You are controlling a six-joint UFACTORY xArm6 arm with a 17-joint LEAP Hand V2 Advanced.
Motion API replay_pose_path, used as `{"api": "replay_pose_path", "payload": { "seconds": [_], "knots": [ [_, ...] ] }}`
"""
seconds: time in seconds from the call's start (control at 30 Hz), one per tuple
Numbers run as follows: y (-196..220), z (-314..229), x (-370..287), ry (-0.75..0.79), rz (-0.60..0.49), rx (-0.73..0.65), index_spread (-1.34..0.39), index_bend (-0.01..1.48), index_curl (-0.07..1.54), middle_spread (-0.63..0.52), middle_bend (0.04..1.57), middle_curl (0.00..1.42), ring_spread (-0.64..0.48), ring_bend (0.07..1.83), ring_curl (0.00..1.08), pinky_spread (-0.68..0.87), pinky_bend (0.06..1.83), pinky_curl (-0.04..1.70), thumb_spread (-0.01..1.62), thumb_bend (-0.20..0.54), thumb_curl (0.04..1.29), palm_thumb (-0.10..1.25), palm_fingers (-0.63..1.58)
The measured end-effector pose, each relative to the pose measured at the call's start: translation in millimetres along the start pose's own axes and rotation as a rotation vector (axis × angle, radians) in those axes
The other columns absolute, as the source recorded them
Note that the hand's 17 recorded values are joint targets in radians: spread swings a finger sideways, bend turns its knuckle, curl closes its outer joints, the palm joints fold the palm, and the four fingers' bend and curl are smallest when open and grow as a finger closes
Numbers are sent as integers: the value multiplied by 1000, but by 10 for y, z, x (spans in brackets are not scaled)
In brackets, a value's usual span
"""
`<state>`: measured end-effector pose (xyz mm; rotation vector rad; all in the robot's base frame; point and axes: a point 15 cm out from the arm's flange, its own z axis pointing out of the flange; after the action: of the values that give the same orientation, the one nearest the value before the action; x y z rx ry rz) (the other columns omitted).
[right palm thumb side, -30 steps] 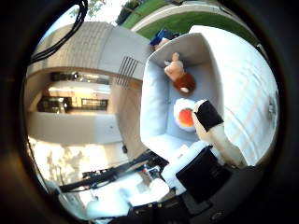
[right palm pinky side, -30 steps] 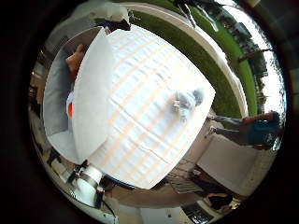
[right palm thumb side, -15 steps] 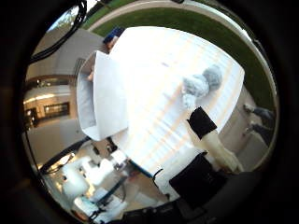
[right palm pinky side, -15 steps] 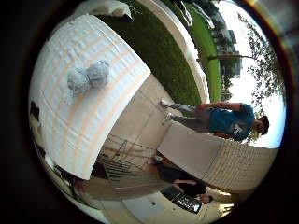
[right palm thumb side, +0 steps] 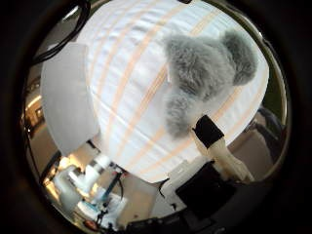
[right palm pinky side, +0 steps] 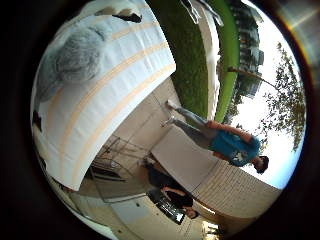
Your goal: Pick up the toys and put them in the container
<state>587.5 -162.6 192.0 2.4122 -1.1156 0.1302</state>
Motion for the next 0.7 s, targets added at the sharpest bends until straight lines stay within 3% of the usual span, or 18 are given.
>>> {"api": "replay_pose_path", "payload": {
  "seconds": [0.23, 0.3, 0.37, 0.4, 0.43, 0.5, 0.7],
  "knots": [
    [-54, 188, -68, -7, -13, -35, -225, 196, 255, -6, 217, 343, 231, 342, 302, 389, 417, 270, 1089, -29, 358, 706, 145],
    [-45, 197, -57, -9, -12, -34, -214, 250, 278, -36, 294, 369, 226, 377, 308, 390, 379, 249, 1088, -29, 355, 707, 377],
    [-27, 197, -34, -13, -6, -24, -284, 141, 224, -81, 477, 438, 162, 636, 360, 360, 418, 232, 1086, -20, 358, 729, 815],
    [1, 168, -11, -12, 0, -20, -295, 135, 219, -90, 497, 450, 151, 660, 364, 356, 427, 233, 1084, -20, 359, 734, 824],
    [51, 124, 23, -12, 13, -14, -324, 97, 195, -113, 592, 499, 133, 846, 438, 349, 433, 243, 1084, -18, 364, 747, 909],
    [147, 3, 100, -9, 38, 7, -390, 113, 161, -152, 729, 589, 89, 1055, 548, 351, 495, 282, 1080, -13, 374, 781, 937],
    [277, -514, 134, -48, 81, 141, -561, 212, 96, -218, 911, 755, 4, 1224, 675, 350, 921, 447, 1071, 5, 427, 907, 1112]
  ]
}}
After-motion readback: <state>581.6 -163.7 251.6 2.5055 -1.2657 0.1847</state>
